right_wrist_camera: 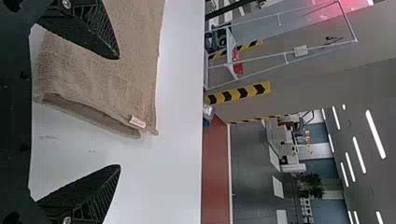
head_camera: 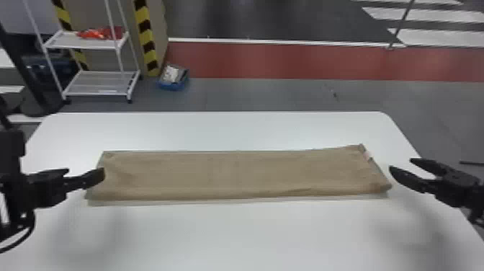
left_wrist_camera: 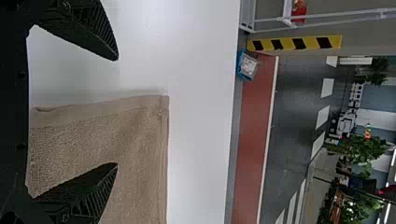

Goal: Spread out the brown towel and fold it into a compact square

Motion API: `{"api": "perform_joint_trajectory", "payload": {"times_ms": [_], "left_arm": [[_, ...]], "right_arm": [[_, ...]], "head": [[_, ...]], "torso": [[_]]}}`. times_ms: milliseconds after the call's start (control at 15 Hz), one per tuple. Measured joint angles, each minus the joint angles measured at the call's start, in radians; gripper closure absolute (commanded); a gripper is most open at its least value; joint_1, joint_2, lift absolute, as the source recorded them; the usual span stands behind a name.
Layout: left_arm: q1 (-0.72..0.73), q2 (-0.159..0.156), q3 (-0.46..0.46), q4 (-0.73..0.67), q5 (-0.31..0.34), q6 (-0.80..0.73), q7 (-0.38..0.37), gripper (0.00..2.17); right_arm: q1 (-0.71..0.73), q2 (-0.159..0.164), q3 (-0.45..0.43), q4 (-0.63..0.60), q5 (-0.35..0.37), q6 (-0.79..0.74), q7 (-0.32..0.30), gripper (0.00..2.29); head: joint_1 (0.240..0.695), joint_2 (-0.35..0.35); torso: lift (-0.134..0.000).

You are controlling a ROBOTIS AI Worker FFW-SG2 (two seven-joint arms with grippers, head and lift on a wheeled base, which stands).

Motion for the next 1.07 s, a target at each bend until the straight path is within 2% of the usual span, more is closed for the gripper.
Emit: {"api": "perform_joint_trajectory", "payload": {"times_ms": [400, 600, 733, 867, 1067], "left_arm": [[-0.036, -0.007, -0.061, 0.052, 0.004, 0.047, 0.008, 0.37], [-0.038, -0.009, -0.067, 0.066, -0.014, 0.07, 0.017, 0.81], [-0.039, -0.009, -0.071, 0.067, -0.014, 0.087, 0.021, 1.28], [-0.041, -0.007, -0.077, 0.065, -0.023, 0.098, 0.029, 1.43], [-0.04, -0.007, -0.077, 0.043, -0.027, 0.121, 0.03, 1.43]], "right_arm": [[0.118, 0.034, -0.006, -0.199, -0.061, 0.038, 0.011, 0.07], [0.127, 0.035, -0.008, -0.235, -0.079, 0.062, 0.02, 0.07], [0.131, 0.035, -0.017, -0.24, -0.081, 0.066, 0.024, 0.07], [0.135, 0.034, -0.022, -0.244, -0.094, 0.073, 0.024, 0.07], [0.137, 0.034, -0.021, -0.252, -0.101, 0.09, 0.024, 0.07]], "head": [[0.695, -0.091], [0.695, -0.083], [0.695, -0.087], [0.695, -0.088], [0.695, -0.087]], "torso": [[-0.119], [-0.119], [-0.119], [-0.119], [-0.119]]}}
